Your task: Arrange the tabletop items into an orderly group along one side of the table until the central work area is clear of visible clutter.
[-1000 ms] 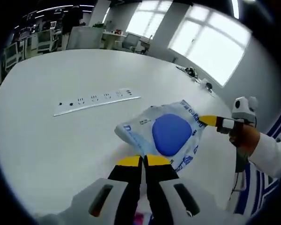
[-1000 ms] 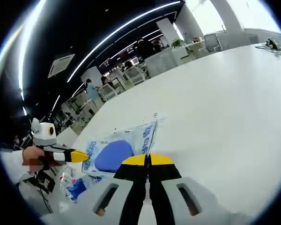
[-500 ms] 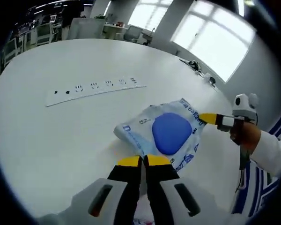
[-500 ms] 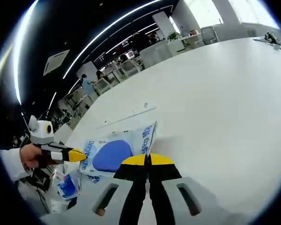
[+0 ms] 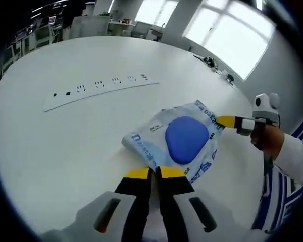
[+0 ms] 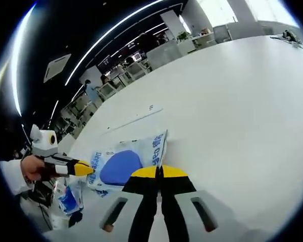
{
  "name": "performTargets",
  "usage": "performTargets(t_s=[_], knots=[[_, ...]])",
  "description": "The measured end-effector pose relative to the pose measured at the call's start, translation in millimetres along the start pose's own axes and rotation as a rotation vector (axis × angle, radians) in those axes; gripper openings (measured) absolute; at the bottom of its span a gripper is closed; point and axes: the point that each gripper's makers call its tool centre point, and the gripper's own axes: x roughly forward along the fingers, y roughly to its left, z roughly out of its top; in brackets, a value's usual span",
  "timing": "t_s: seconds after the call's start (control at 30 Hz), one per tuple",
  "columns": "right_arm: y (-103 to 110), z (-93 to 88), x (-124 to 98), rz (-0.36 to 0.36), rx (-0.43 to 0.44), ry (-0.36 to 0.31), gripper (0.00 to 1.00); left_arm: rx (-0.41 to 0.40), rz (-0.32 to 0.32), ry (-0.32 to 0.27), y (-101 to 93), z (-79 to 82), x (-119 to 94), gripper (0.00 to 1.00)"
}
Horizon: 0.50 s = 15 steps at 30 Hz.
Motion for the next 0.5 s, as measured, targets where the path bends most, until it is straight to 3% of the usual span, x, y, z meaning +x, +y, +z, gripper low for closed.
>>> performTargets(t_s=[0.5], knots=[[-5.8, -1.2, 0.3, -0.008, 0.006, -0.006, 0.03, 0.011, 0.016, 0.0, 2.8, -0.4, -0.2, 0.06]])
